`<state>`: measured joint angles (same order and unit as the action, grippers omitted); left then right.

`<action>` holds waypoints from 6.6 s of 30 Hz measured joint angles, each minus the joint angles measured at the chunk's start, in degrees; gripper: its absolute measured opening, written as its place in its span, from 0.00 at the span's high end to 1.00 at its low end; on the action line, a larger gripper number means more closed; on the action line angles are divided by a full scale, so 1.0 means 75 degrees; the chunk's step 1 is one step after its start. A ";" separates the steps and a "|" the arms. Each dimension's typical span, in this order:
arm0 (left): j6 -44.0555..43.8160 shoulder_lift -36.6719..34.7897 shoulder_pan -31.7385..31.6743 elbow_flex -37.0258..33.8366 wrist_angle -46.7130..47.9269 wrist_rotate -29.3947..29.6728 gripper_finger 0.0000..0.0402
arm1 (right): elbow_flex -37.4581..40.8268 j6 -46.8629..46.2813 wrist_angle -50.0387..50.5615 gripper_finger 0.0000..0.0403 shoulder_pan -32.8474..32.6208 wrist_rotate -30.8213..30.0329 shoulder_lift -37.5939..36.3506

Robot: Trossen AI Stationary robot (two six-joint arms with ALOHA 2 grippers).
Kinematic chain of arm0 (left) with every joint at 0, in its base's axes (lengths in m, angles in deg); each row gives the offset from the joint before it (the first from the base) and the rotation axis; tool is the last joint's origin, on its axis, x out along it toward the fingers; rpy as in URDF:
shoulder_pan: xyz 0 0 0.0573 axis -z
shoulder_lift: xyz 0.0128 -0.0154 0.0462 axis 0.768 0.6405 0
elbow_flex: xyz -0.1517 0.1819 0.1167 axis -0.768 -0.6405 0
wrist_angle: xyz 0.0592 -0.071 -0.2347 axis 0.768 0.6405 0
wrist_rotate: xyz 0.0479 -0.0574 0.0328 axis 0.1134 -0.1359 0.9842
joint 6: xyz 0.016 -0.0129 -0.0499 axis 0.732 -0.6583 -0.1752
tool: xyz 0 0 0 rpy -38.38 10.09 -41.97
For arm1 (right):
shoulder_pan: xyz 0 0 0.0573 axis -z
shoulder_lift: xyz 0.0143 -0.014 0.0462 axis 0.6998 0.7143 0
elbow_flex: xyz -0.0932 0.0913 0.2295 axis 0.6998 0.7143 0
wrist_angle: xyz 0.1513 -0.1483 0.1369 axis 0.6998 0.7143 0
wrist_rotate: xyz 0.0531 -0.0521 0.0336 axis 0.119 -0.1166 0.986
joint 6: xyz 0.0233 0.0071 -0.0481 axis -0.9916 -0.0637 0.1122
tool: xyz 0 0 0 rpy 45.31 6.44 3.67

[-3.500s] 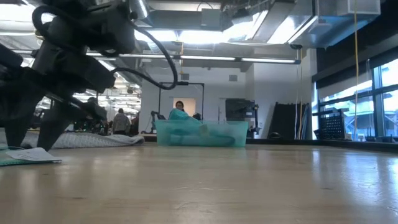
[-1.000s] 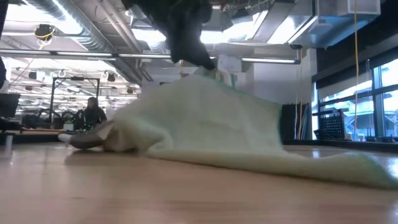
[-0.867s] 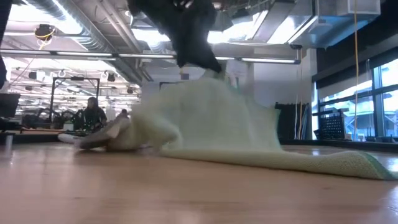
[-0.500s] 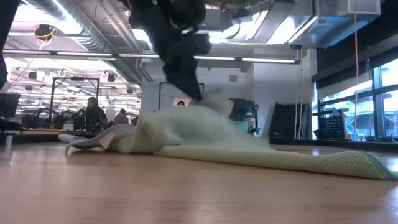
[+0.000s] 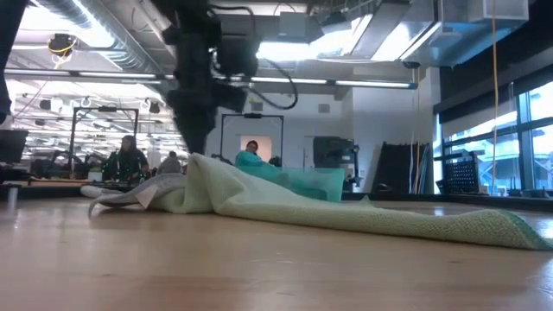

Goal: Fold microfiber towels
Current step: Fold the green towel

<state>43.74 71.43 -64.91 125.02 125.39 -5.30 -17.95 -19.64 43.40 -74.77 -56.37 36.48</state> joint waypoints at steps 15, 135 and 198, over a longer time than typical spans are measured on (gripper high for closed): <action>-0.0631 -0.1008 0.0037 -0.3138 -0.2525 -0.1284 0.73 | 0.0532 -0.0261 -0.1122 0.96 0.0121 0.0278 -0.0187; -0.8210 -0.5149 0.4875 -0.1242 -0.2769 0.3165 0.73 | 0.2829 0.5362 -0.4371 0.98 0.5416 0.5185 0.1103; -0.7036 -0.5006 0.4875 -0.1247 -0.2413 0.2782 0.73 | 0.1709 0.1343 -1.0692 0.46 0.2211 0.6935 0.2191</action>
<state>-9.03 33.88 -28.35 115.66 107.29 15.56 -5.14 -9.56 -36.79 -58.19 -4.36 52.92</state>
